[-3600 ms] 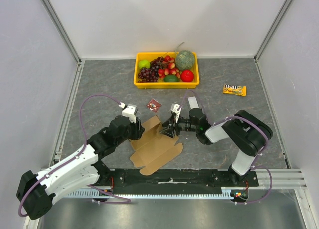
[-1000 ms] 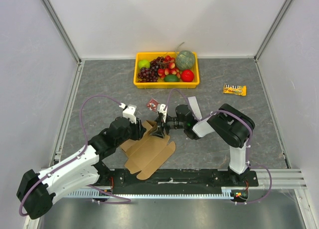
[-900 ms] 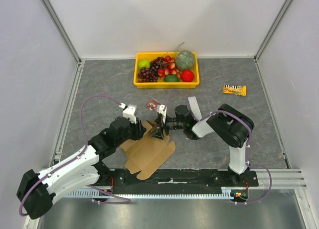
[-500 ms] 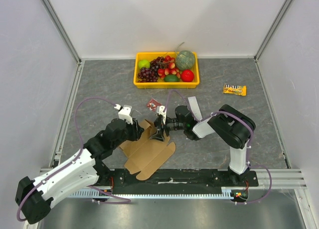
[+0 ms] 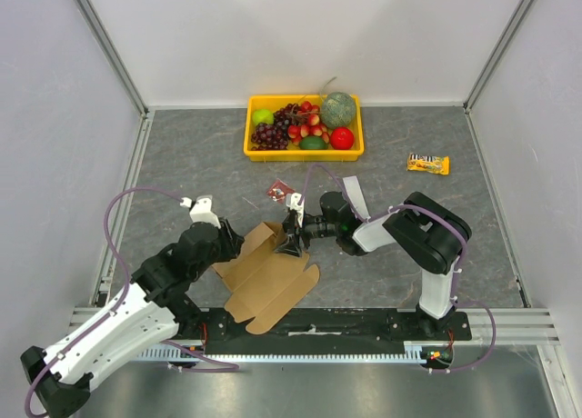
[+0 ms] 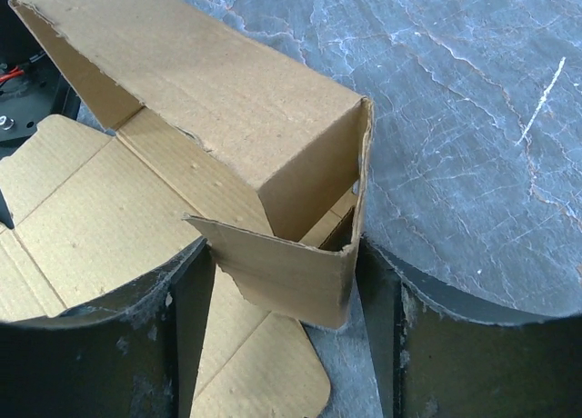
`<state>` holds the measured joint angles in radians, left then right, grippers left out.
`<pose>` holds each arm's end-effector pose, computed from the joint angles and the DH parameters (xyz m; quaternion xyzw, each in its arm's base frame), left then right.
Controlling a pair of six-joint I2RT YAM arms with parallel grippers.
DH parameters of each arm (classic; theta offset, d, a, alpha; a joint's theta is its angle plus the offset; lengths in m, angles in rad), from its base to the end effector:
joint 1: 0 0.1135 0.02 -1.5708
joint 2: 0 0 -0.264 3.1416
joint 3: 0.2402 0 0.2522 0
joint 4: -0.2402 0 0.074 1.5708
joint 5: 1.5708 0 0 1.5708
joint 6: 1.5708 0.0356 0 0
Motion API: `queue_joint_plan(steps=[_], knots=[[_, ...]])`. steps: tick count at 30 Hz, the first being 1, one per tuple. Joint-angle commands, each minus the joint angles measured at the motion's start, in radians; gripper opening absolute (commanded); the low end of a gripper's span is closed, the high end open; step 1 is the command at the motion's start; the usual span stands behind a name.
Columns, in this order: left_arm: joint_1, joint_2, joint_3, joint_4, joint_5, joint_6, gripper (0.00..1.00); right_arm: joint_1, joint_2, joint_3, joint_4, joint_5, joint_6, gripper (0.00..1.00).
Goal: Fold the paper box
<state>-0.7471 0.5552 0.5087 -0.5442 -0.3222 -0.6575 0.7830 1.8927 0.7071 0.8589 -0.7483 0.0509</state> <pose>0.1050 -0.0819 0.2412 -0.0364 0.8734 -0.1921 0.4461 0.2281 0.2612 0.1274 -0.4696 0.6301 0.4912 0.3756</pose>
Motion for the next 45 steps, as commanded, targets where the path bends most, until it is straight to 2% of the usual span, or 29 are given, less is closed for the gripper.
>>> queue_joint_plan(steps=[1,4,8,24,29,38,45], knots=[[0.006,0.031,0.071,-0.187,-0.064,-0.207,0.4,0.005,-0.037,-0.006,0.014,-0.031,-0.017,0.68],[0.0,0.037,0.09,-0.278,-0.089,-0.284,0.44,0.004,-0.038,-0.006,0.015,-0.031,-0.019,0.68],[-0.005,0.061,0.1,-0.295,-0.063,-0.306,0.5,0.004,-0.034,-0.009,0.017,-0.037,-0.022,0.68],[-0.008,0.08,0.036,-0.201,0.0,-0.26,0.43,0.036,-0.018,0.009,0.003,-0.048,-0.025,0.64],[-0.008,0.081,0.033,-0.191,0.005,-0.255,0.43,0.055,-0.024,0.008,-0.017,-0.036,-0.04,0.76],[-0.008,0.077,0.027,-0.183,0.009,-0.251,0.43,0.056,-0.04,0.011,-0.055,-0.029,-0.042,0.77],[-0.008,0.06,0.025,-0.183,0.011,-0.251,0.43,0.056,-0.151,0.041,-0.323,0.015,-0.186,0.89]])
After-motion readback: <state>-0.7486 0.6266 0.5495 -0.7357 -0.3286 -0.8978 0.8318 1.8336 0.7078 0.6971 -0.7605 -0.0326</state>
